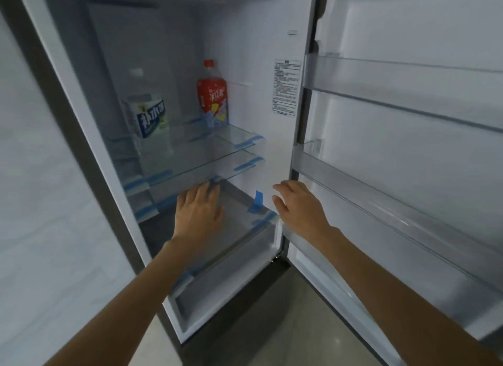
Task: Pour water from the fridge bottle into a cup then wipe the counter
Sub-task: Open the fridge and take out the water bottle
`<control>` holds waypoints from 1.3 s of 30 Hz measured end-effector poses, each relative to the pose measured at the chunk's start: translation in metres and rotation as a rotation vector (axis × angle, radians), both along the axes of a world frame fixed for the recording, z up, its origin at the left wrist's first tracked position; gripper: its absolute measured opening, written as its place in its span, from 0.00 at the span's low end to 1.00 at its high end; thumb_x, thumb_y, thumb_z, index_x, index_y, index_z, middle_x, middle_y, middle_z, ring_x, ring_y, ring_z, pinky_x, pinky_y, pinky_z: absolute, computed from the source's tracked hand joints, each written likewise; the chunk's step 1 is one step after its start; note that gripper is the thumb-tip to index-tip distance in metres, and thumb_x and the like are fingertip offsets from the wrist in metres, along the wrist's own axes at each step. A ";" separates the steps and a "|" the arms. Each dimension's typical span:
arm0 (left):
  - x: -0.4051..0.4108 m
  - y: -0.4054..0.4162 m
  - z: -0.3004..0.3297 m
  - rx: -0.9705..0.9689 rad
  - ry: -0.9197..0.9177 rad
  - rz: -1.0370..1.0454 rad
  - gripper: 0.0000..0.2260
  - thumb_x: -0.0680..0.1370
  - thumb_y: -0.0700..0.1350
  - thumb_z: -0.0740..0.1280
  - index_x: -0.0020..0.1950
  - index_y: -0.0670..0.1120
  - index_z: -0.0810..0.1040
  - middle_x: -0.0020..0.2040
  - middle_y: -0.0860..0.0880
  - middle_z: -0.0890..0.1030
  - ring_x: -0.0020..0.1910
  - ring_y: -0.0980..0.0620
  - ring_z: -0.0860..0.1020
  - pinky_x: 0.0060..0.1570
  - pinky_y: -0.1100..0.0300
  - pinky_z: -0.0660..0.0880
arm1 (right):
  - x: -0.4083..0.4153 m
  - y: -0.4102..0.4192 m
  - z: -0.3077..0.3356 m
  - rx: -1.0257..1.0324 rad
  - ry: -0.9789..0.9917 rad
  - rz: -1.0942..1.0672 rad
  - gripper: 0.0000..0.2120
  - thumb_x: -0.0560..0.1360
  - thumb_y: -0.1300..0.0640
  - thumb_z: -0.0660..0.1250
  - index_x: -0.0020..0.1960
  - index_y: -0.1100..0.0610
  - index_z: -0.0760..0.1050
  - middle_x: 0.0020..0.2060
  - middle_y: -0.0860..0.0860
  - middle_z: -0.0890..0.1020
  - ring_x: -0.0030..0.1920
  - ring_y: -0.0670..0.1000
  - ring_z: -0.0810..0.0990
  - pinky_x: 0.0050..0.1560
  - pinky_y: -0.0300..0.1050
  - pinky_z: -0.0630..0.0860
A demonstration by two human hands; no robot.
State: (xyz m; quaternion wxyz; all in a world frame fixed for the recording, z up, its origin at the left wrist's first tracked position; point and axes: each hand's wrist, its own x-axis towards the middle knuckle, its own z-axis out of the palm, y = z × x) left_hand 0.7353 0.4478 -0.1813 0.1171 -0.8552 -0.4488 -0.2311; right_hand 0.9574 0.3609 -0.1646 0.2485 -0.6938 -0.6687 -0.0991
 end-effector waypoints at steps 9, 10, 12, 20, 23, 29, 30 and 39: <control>-0.005 0.060 0.021 0.055 -0.162 0.153 0.22 0.74 0.46 0.71 0.66 0.39 0.74 0.64 0.37 0.75 0.62 0.34 0.73 0.59 0.34 0.71 | -0.023 0.114 0.032 0.091 0.049 0.144 0.16 0.79 0.56 0.61 0.63 0.62 0.74 0.59 0.59 0.78 0.61 0.60 0.74 0.57 0.56 0.75; -0.005 0.065 0.023 0.065 -0.184 0.175 0.23 0.73 0.45 0.71 0.66 0.39 0.74 0.64 0.36 0.75 0.62 0.33 0.74 0.59 0.34 0.71 | -0.026 0.126 0.034 0.095 0.055 0.159 0.16 0.79 0.56 0.61 0.64 0.62 0.74 0.59 0.59 0.78 0.61 0.61 0.74 0.56 0.56 0.75; -0.006 0.077 0.027 0.075 -0.234 0.232 0.24 0.73 0.45 0.72 0.67 0.39 0.73 0.64 0.35 0.75 0.61 0.32 0.74 0.58 0.35 0.72 | -0.033 0.153 0.039 0.096 0.069 0.197 0.17 0.79 0.55 0.61 0.65 0.61 0.73 0.60 0.59 0.77 0.61 0.61 0.73 0.57 0.57 0.74; -0.026 0.125 0.053 0.140 -0.535 0.359 0.29 0.76 0.44 0.66 0.74 0.38 0.61 0.70 0.34 0.68 0.66 0.35 0.70 0.62 0.45 0.70 | -0.070 0.245 0.059 0.154 0.160 0.428 0.22 0.79 0.52 0.61 0.72 0.56 0.67 0.66 0.60 0.73 0.64 0.62 0.72 0.59 0.57 0.74; -0.034 0.146 0.056 0.082 -0.751 0.367 0.28 0.78 0.45 0.62 0.76 0.41 0.58 0.74 0.38 0.64 0.72 0.40 0.63 0.70 0.51 0.62 | -0.085 0.277 0.066 0.122 0.235 0.577 0.26 0.79 0.50 0.62 0.75 0.53 0.60 0.70 0.58 0.68 0.69 0.58 0.68 0.64 0.56 0.71; -0.029 0.171 0.063 0.029 -0.999 0.330 0.26 0.82 0.44 0.58 0.79 0.50 0.52 0.77 0.47 0.59 0.75 0.52 0.59 0.73 0.57 0.60 | -0.116 0.317 0.074 -0.073 0.427 0.894 0.32 0.80 0.45 0.57 0.76 0.42 0.41 0.77 0.44 0.50 0.76 0.43 0.50 0.76 0.47 0.54; -0.029 0.173 0.064 0.020 -1.031 0.318 0.26 0.82 0.44 0.58 0.79 0.50 0.52 0.77 0.49 0.60 0.73 0.58 0.60 0.71 0.65 0.60 | -0.120 0.320 0.074 -0.122 0.471 0.943 0.32 0.80 0.43 0.56 0.75 0.39 0.39 0.76 0.41 0.49 0.76 0.42 0.51 0.76 0.47 0.54; -0.032 0.178 0.063 -0.068 -1.164 0.178 0.25 0.83 0.43 0.57 0.75 0.55 0.48 0.66 0.72 0.58 0.62 0.82 0.59 0.59 0.82 0.58 | -0.136 0.324 0.059 -0.202 0.751 1.067 0.34 0.80 0.41 0.54 0.77 0.45 0.38 0.77 0.42 0.51 0.76 0.43 0.54 0.75 0.57 0.56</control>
